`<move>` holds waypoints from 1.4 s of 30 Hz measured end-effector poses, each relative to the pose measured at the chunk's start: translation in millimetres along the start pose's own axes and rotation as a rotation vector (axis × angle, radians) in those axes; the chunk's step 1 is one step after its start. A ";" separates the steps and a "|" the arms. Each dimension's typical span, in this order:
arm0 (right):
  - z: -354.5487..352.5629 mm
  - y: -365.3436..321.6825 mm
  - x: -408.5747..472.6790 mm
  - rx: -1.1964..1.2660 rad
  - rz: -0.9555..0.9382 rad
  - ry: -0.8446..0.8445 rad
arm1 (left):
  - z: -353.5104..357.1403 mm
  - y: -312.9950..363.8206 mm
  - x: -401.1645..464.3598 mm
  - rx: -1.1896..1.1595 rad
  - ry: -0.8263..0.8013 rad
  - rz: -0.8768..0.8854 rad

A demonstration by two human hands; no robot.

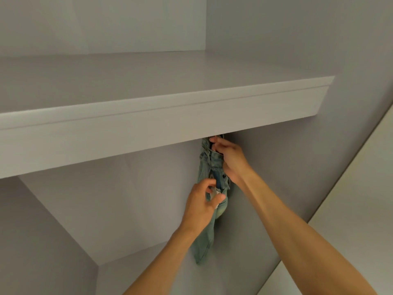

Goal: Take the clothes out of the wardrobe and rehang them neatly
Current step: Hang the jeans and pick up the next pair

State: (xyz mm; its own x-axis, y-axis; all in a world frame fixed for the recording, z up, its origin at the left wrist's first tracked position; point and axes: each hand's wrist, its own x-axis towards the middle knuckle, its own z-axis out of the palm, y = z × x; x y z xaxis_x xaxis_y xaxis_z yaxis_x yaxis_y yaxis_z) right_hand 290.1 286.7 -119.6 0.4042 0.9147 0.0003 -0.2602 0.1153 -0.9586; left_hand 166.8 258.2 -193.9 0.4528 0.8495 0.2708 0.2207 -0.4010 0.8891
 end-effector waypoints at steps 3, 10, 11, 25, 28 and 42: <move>-10.2 9.6 -14.9 -0.102 0.031 0.044 | 11.0 -8.0 -17.6 0.075 -0.041 0.038; -46.4 47.2 -61.0 -0.662 -0.125 0.150 | 7.4 -53.2 -43.8 0.189 0.082 0.208; -52.4 50.7 -68.9 -0.769 -0.151 0.132 | 2.1 -59.0 -42.6 0.213 0.148 0.191; -111.1 61.6 -235.9 -0.971 -0.069 0.320 | 13.2 -62.9 -50.5 0.488 -0.356 0.498; -116.9 66.7 -295.6 -0.855 -0.011 0.487 | 36.1 -52.8 -71.8 0.414 -0.441 0.588; -114.9 62.2 -616.9 -1.003 0.019 1.450 | 154.5 105.7 -281.9 -0.038 -0.818 1.147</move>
State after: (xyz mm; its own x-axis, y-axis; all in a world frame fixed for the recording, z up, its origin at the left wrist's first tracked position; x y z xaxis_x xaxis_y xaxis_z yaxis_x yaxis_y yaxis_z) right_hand 125.3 -314.9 -212.1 0.9349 -0.2009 0.2924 0.0909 -0.6610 -0.7448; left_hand 195.9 -76.7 -233.3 0.7324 -0.3804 0.5647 -0.6252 -0.7041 0.3366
